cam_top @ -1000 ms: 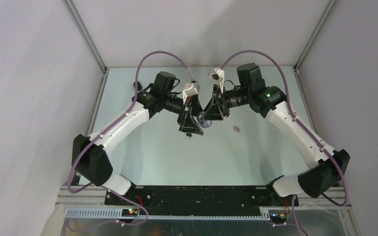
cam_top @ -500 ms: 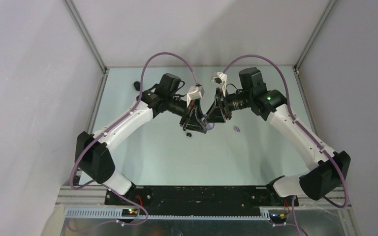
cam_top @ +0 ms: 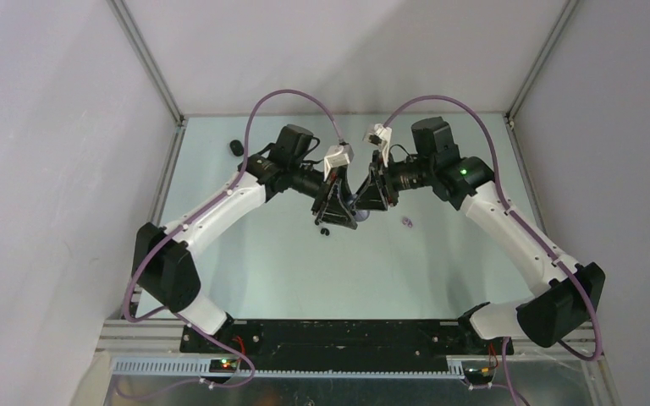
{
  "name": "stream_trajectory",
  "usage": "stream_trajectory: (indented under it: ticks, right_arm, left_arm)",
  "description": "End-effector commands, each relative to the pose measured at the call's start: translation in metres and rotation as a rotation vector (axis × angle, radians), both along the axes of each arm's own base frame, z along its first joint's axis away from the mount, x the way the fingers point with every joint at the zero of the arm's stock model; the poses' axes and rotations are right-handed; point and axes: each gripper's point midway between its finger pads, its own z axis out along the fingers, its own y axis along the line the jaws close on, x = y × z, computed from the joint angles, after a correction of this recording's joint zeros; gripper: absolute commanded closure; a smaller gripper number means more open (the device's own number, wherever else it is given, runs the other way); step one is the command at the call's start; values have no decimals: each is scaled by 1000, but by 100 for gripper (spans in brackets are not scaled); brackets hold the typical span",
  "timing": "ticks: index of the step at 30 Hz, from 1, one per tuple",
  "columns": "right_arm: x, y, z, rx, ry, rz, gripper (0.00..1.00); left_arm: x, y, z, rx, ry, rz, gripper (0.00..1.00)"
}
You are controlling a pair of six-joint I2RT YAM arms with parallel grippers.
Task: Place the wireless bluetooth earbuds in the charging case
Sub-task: Pick up the charging case at the center of the board, then open the charging case.
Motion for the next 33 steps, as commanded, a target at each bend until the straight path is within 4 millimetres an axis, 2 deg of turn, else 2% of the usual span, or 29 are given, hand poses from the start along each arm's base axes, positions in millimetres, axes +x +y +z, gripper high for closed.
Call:
stream_trajectory:
  ticks: [1,5,6,8,12,17,22,33]
  right_arm:
    - [6,3,6,9,-79,-5,71]
    - [6,3,7,10,-80,-4,70]
    - [6,2,7,11,-80,-5,69]
    - [5,2,8,13,-79,-4,63]
    - [4,-1,14,37,-66,1,45]
    - [-1,-12,22,80,-38,30,34]
    - [-4,-17,23,82,-43,44,33]
    - [-11,-11,4,20,-71,94,41]
  left_arm:
    - [-5,-4,22,-62,-25,-41,53]
    - [-4,-4,21,-59,-31,-34,77]
    - [-3,-4,21,-57,-34,-30,88]
    - [-3,-4,20,-53,-36,-26,98]
    - [-3,-4,19,-51,-39,-22,100]
    - [-2,-4,19,-52,-48,-16,100]
    - [-2,-4,19,-50,-49,-13,100]
    - [1,-4,19,-45,-60,4,100]
